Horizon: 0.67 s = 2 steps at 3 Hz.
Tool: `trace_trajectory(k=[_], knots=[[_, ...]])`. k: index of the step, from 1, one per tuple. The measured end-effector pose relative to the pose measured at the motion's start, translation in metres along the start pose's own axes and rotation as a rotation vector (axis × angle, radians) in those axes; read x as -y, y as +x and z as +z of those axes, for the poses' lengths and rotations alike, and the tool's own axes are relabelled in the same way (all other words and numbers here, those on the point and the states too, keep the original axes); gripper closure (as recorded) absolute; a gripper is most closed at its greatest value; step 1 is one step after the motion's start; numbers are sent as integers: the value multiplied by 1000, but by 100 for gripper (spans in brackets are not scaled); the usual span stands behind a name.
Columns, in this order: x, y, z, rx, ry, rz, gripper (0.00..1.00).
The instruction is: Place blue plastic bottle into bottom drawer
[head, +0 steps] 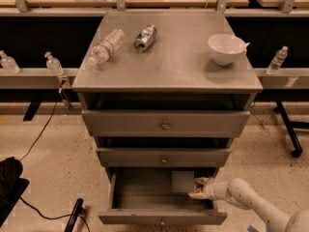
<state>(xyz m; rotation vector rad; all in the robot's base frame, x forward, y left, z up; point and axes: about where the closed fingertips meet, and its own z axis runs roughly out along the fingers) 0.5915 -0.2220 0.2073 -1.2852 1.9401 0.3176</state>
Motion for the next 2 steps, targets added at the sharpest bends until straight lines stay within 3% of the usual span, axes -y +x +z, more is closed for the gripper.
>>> trace_trajectory(k=[1, 2], knots=[[-5, 4, 14, -10, -44, 20, 75], [-10, 2, 28, 47, -102, 89, 51]])
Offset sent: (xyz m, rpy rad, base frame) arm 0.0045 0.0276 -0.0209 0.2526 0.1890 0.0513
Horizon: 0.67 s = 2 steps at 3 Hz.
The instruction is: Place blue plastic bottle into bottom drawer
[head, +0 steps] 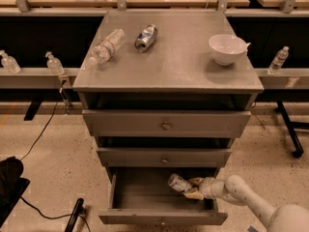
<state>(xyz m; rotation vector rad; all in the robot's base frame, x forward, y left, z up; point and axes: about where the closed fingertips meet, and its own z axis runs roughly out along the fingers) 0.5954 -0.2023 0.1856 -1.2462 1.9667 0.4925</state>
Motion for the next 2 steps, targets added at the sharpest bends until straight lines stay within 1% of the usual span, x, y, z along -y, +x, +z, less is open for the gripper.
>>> trace_trajectory(k=[1, 2], knots=[[-3, -3, 0, 23, -39, 13, 28], [-5, -4, 2, 24, -42, 14, 6]])
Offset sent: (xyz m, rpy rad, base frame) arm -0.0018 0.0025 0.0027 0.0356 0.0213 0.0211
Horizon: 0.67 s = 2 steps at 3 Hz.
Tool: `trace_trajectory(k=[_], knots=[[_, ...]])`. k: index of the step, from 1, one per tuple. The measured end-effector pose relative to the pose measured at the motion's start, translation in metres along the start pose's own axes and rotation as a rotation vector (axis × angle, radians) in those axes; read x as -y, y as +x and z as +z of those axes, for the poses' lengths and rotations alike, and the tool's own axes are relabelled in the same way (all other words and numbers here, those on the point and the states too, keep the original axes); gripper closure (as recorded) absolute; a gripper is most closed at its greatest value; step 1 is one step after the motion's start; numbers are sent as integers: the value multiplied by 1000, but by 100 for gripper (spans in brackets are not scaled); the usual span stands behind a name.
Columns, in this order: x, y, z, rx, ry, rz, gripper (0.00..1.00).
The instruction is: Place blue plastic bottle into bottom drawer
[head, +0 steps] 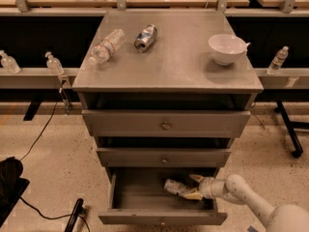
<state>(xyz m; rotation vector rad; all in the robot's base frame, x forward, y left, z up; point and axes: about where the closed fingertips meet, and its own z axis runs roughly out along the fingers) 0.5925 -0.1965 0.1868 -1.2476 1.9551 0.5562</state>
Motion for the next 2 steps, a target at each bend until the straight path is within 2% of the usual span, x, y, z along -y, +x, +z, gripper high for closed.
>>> trace_trajectory(k=[1, 2], knots=[[-1, 0, 2, 1, -3, 0, 0], [-1, 0, 2, 1, -3, 0, 0]])
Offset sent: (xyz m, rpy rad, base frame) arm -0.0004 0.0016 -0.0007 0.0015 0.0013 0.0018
